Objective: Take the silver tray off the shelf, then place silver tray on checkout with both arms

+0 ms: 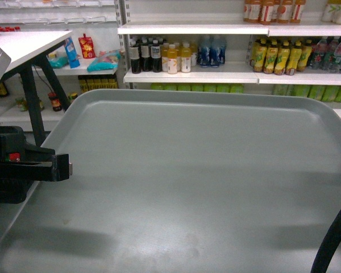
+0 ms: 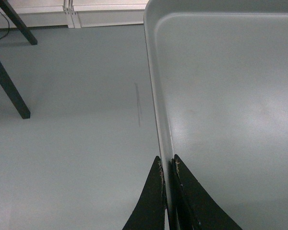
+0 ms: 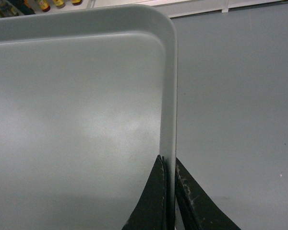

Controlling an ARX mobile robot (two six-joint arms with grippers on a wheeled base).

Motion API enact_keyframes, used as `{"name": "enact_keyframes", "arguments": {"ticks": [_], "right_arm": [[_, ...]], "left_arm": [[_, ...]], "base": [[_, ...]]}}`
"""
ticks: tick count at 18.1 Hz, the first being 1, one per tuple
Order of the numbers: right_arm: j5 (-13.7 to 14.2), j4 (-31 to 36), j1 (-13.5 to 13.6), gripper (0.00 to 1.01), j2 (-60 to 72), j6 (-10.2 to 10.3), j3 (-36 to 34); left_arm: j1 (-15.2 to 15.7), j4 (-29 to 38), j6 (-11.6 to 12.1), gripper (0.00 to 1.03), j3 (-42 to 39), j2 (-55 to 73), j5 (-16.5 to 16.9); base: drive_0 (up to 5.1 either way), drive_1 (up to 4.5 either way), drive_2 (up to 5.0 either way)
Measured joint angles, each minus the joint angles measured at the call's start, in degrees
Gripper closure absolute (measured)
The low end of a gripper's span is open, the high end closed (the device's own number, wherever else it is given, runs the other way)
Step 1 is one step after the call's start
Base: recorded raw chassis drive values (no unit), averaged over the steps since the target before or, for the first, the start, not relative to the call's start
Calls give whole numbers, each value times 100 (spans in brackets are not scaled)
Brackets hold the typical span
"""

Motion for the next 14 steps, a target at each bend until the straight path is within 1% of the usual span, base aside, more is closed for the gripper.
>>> {"name": "enact_keyframes", "arguments": {"ticks": [11, 14], "right_arm": [[-2, 31, 0, 98, -33, 0, -13], [-2, 33, 0, 98, -33, 0, -15]], "left_arm": [[0, 26, 2, 100, -7, -11, 0], [0, 28, 2, 100, -7, -11, -2]], "base": [[-2, -408, 404], [0, 0, 0]]}}
